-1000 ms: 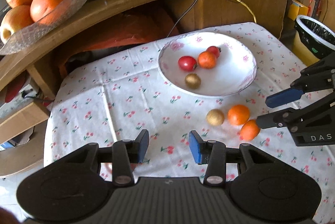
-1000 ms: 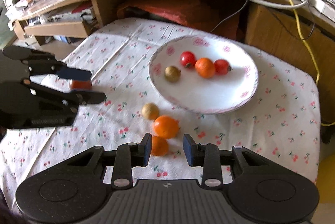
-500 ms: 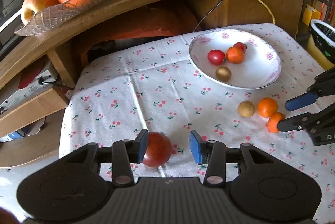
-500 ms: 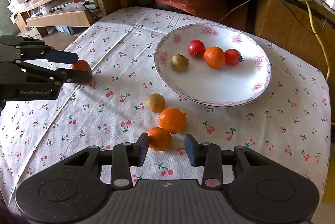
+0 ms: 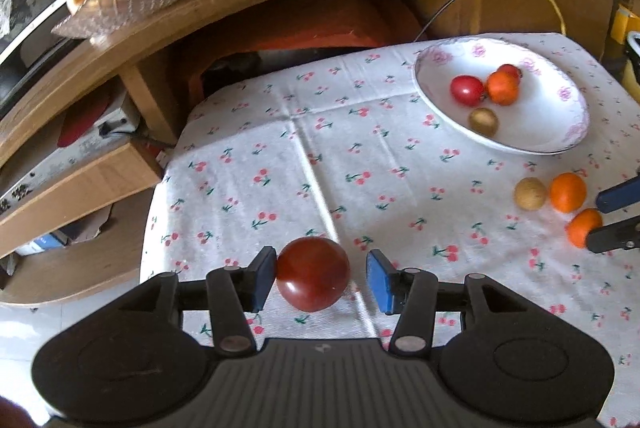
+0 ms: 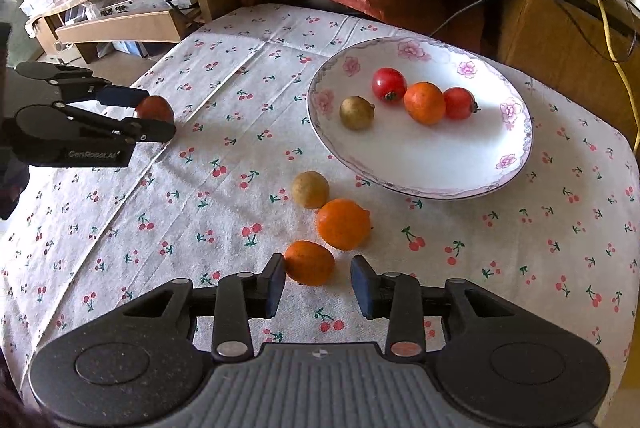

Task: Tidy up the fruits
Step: 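Grasp the dark red tomato with the left gripper while the right approaches a tangerine, then lift the dark red tomato with the left gripper while the right grasps a tangerine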

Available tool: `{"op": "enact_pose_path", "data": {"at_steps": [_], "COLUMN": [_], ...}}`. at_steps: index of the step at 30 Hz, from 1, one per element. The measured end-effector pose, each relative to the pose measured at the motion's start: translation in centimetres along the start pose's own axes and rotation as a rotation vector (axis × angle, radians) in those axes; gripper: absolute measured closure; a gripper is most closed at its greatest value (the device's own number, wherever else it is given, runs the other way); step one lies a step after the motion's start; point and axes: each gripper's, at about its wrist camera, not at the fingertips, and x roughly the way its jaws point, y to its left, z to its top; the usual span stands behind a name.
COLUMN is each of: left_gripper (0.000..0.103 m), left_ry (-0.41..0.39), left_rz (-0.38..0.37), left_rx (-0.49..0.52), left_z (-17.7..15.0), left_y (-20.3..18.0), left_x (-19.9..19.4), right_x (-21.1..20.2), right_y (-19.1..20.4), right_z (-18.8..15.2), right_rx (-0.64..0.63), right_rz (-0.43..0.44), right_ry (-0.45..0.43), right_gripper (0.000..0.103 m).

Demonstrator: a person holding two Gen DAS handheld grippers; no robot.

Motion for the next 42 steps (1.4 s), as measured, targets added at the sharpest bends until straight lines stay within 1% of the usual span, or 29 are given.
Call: {"op": "enact_pose_path", "data": {"at_steps": [8, 9, 10, 11, 14, 19, 22, 27, 30, 34, 37, 42], "left_gripper": [0.049, 0.05, 0.053, 0.056, 0.056, 0.057, 0.057, 0.057, 0.057, 0.057, 0.056, 0.056], "left_ry": [0.019, 0.015, 0.014, 0.013, 0.016, 0.017, 0.012, 0.007, 0.014, 0.038, 0.039, 0.039], "left_rz": [0.035, 0.031, 0.032, 0.038, 0.033, -0.02, -0.085, -0.191, -0.231, -0.251, -0.242, -0.247], "left_rx": [-0.038, -0.05, -0.059, -0.061, -0.065, -0.028, -0.007, 0.095, 0.143, 0.184, 0.209, 0.21], "left_z": [-0.3, -0.3, -0.3, -0.2, 0.0, 0.0, 0.2, 0.1, -0.1, -0.7, -0.8, -1.0], "left_y": [1.1, 1.2, 1.4, 1.4, 1.4, -0.1, -1.8, -6.2, -8.1, -9.5, -10.1, -10.0], "left_x": [1.4, 1.5, 1.5, 1.5, 1.4, 0.8, -0.1, -1.8, -2.3, -2.2, -2.2, -2.1], "right_x": [0.4, 0.4, 0.5, 0.5, 0.4, 0.1, -0.4, -1.2, -1.6, -1.4, -1.1, -0.7], "right_y": [0.2, 0.3, 0.3, 0.3, 0.4, 0.2, -0.2, -0.5, -0.6, -0.6, -0.2, -0.2], "right_z": [0.0, 0.0, 0.0, 0.0, 0.0, -0.2, -0.5, -1.1, -1.4, -1.7, -1.5, -1.1], "right_rx": [0.001, 0.0, 0.0, 0.003, -0.003, -0.008, -0.001, 0.0, 0.002, 0.005, -0.009, -0.003], "right_rz": [0.01, 0.012, 0.016, 0.024, 0.025, 0.015, 0.013, -0.006, -0.019, -0.026, -0.035, -0.022], "right_ry": [0.014, 0.017, 0.019, 0.02, 0.026, 0.031, 0.027, 0.023, 0.027, 0.043, 0.038, 0.033], "right_gripper": [0.073, 0.074, 0.076, 0.082, 0.082, 0.082, 0.083, 0.083, 0.083, 0.082, 0.082, 0.079]}}
